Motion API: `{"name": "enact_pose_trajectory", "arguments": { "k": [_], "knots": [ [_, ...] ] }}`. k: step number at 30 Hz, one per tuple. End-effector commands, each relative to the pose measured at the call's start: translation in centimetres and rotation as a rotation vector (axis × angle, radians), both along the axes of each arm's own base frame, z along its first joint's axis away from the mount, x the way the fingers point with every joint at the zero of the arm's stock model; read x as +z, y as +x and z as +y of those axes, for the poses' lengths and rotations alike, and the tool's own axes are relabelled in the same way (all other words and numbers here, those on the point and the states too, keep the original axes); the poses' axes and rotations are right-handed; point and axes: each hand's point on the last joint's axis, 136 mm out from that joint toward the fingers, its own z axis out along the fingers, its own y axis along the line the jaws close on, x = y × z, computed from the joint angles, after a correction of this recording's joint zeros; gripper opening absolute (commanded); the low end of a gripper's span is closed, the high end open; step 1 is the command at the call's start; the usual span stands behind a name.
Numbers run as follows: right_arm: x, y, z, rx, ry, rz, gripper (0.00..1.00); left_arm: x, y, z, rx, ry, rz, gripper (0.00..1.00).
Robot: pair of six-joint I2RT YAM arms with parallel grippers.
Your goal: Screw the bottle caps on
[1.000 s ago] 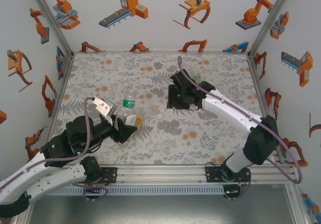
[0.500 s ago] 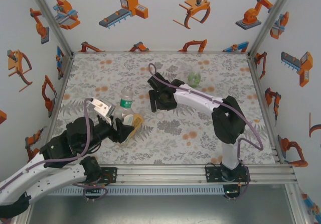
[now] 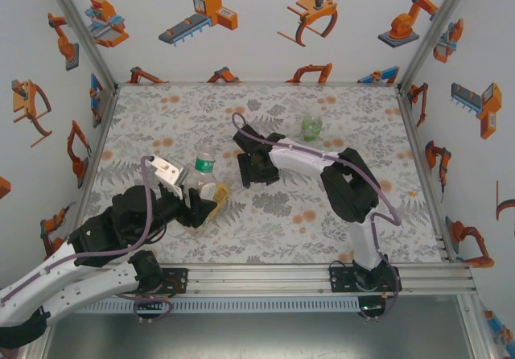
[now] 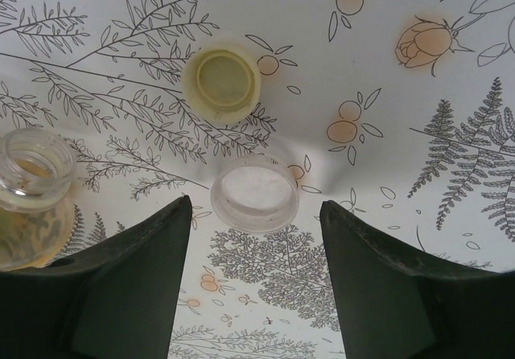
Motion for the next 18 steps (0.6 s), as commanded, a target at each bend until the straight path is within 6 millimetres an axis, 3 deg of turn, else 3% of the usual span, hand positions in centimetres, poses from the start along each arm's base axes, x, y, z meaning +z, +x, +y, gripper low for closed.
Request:
{"name": "enact_pose_trajectory", "arguments": {
  "k": [1, 9, 18],
  "knots": [
    [0.0, 0.1, 0.9, 0.022, 0.007, -0.013, 0.59, 0.4, 0.3, 0.5, 0.028, -0.012, -0.006, 0.12],
    [-1.6, 0.0, 1.1, 0.03, -0.016, 0.001, 0.56, -0.5, 0.1, 1.5, 0.059, -0.023, 0.007, 0.12],
    [-1.8, -0.1, 0.9, 0.041, -0.043, -0.017, 0.53, -1.0, -0.1, 3.0, 0.097, -0.041, 0.009, 0.13]
  ]
}}
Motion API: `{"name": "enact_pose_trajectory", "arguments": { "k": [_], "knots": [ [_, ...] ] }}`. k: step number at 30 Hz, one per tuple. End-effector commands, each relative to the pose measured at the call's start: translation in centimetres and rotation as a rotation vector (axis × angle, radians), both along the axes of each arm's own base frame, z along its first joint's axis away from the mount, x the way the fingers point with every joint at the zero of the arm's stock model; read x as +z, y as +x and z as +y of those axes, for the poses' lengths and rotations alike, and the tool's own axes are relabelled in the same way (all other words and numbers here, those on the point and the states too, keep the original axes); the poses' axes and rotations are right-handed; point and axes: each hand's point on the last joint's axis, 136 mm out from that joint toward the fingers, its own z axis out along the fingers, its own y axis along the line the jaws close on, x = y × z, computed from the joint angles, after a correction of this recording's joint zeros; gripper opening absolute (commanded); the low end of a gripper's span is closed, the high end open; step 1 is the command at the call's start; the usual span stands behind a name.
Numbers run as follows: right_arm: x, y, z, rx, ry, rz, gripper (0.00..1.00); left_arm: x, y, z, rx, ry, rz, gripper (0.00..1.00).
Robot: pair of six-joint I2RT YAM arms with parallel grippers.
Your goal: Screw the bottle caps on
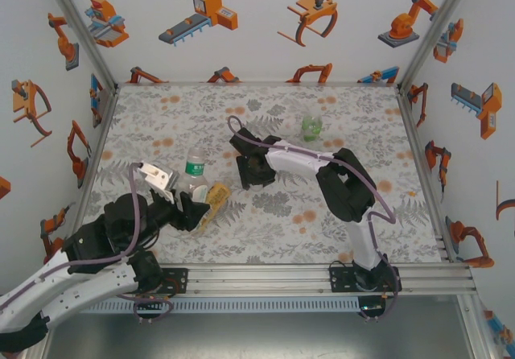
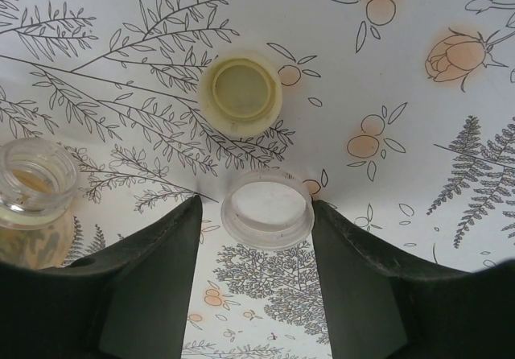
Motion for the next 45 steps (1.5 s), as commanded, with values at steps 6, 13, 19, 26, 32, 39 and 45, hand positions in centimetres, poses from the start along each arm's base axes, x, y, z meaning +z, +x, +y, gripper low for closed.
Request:
{"name": "enact_pose_trajectory", "arguments": {
  "k": [6, 13, 19, 26, 32, 39, 45],
  "knots": [
    [-0.7, 0.0, -0.5, 0.022, -0.052, -0.016, 0.48, -0.8, 0.2, 0.9, 0.045, -0.001, 0.021, 0.13],
    [1.4, -2.0, -1.8, 0.025, -0.052, -0.037, 0.43, -1.8, 0.6, -0.2, 0.036, 0.016, 0.052, 0.13],
    [2.9, -5.8, -3.7, 0.006, -0.036, -0.033, 0.43, -2.2, 1.3, -1.5, 0.036, 0.016, 0.058, 0.13],
    [1.5, -8.7, -6.3, -0.048, -0.023, -0.003, 0.43, -2.7, 1.8, -2.9, 0.024, 0.012, 0.075, 0.13],
    [0.2, -9.0, -7.3, -0.064, -0.05, -0.008, 0.43, -3.1, 1.8, -3.3, 0.017, 0.015, 0.094, 0.13],
    [-0.1, -9.0, -7.4, -0.066, -0.067, -0.005, 0.51, -3.1, 1.5, -2.8, 0.022, 0.009, 0.1, 0.13],
    [1.7, -8.6, -7.2, -0.07, -0.054, -0.027, 0.57, -3.1, 1.5, -2.2, 0.037, -0.006, 0.089, 0.14]
  ]
}}
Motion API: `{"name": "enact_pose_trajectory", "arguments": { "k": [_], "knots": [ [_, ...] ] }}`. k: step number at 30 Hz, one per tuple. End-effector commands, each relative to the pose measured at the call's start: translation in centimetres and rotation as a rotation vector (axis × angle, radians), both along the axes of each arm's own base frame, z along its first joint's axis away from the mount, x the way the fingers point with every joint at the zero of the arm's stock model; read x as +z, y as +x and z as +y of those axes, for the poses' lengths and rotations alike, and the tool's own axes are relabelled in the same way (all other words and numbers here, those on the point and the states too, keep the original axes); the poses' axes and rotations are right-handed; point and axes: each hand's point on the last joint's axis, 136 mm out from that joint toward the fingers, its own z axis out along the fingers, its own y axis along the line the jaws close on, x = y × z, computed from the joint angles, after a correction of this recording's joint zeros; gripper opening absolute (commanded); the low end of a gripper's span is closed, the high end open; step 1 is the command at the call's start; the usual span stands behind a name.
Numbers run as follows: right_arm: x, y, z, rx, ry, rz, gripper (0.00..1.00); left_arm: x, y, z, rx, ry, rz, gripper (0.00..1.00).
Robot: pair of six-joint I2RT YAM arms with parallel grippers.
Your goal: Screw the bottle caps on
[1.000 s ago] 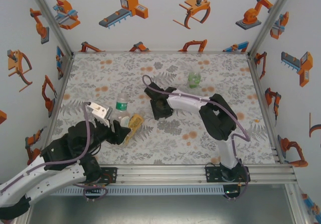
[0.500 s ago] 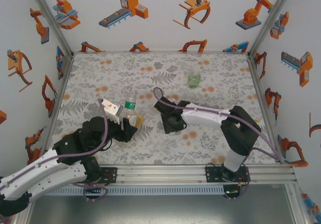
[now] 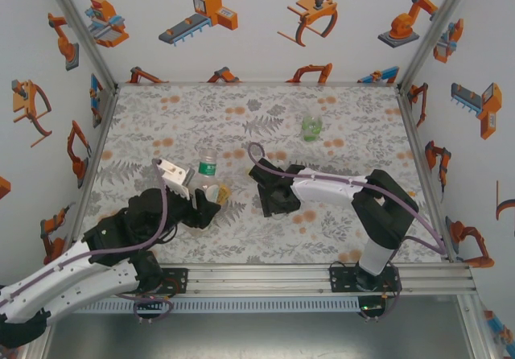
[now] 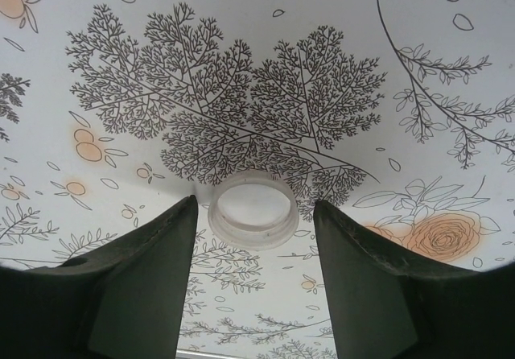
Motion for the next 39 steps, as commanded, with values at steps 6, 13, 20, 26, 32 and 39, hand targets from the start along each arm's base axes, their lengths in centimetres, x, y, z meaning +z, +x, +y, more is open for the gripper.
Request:
{"name": "enact_pose_trajectory", "arguments": {
  "k": [6, 13, 20, 26, 32, 39],
  "knots": [
    [3.5, 0.9, 1.0, -0.016, 0.052, -0.054, 0.54, 0.1, 0.3, 0.2, 0.022, -0.025, -0.003, 0.14],
    [2.7, 0.6, 1.3, -0.02, 0.055, -0.029, 0.53, -0.1, 0.2, -0.1, 0.015, -0.028, 0.006, 0.14],
    [1.5, 0.3, 1.0, -0.026, 0.033, -0.005, 0.53, -0.2, 0.2, 0.1, 0.019, -0.024, 0.006, 0.14],
    [1.1, 0.1, 0.8, -0.028, 0.023, 0.005, 0.53, -0.3, 0.2, 0.1, 0.021, -0.021, 0.009, 0.14],
    [0.6, -0.1, 0.6, -0.029, 0.015, 0.014, 0.53, -0.5, 0.3, 0.1, 0.025, -0.024, 0.012, 0.14],
    [0.2, -0.3, 0.4, -0.03, 0.002, 0.022, 0.53, -0.5, 0.3, 0.0, 0.025, -0.023, 0.014, 0.15]
  ]
}}
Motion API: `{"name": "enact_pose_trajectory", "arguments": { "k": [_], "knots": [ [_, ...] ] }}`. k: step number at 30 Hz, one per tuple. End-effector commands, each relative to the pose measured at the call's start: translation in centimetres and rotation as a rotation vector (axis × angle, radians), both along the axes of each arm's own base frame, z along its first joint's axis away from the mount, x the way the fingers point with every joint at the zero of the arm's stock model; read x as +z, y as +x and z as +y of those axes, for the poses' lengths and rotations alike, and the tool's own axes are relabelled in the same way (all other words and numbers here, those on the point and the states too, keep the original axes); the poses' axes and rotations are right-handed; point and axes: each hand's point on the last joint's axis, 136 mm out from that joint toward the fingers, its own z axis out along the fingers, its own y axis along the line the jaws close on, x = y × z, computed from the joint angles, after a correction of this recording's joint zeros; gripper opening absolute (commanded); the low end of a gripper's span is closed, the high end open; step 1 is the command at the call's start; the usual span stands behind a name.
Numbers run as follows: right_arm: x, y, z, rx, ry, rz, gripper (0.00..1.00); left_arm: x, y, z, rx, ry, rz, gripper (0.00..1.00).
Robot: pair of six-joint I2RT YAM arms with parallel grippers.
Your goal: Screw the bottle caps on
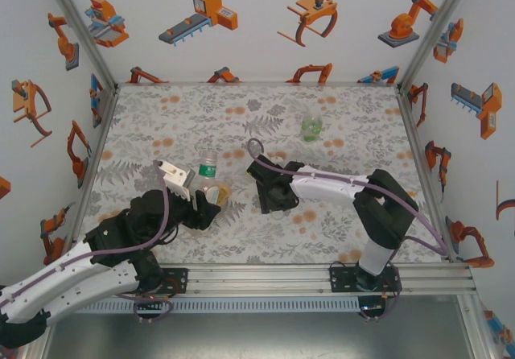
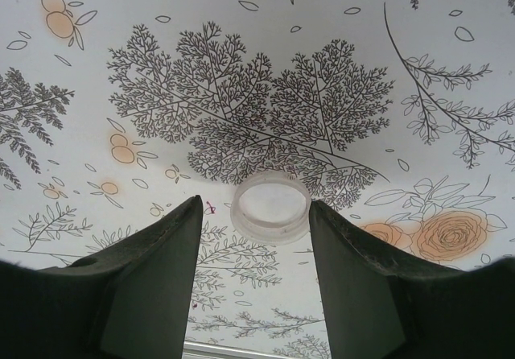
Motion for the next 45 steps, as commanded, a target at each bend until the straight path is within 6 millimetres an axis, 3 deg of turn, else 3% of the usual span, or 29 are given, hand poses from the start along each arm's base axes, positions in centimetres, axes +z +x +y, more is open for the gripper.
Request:
{"name": "enact_pose_trajectory", "arguments": {
  "k": [1, 10, 18, 24, 30, 37, 42, 45],
  "knots": [
    [-0.8, -0.8, -0.5, -0.008, -0.028, 0.03, 0.53, 0.2, 0.3, 0.0, 0.02, -0.024, -0.003, 0.15],
    [-2.1, -1.3, -0.8, -0.024, -0.033, 0.052, 0.52, 0.2, 0.3, 0.1, 0.021, -0.027, -0.002, 0.15],
    [-2.1, -1.4, -0.4, -0.04, 0.007, 0.055, 0.33, 0.1, 0.3, 0.1, 0.022, -0.021, 0.0, 0.15],
    [-0.6, -0.5, 1.2, -0.044, 0.135, 0.041, 0.26, -0.1, 0.3, 0.2, 0.024, -0.022, 0.005, 0.15],
    [-1.1, 0.5, 1.9, -0.112, 0.338, 0.101, 0.25, 0.1, 0.2, 0.2, 0.021, -0.021, 0.004, 0.15],
    [-2.2, 0.5, -1.5, -0.223, 0.391, 0.138, 0.35, 0.0, 0.1, 0.8, 0.034, -0.029, 0.005, 0.15],
    [-2.6, 0.2, -4.5, -0.293, 0.324, 0.131, 0.43, -0.1, 0.1, 1.1, 0.047, -0.038, -0.003, 0.15],
    [-2.3, 0.7, -5.3, -0.308, 0.271, 0.114, 0.49, -0.3, 0.1, 1.1, 0.047, -0.034, 0.0, 0.15]
  ]
}}
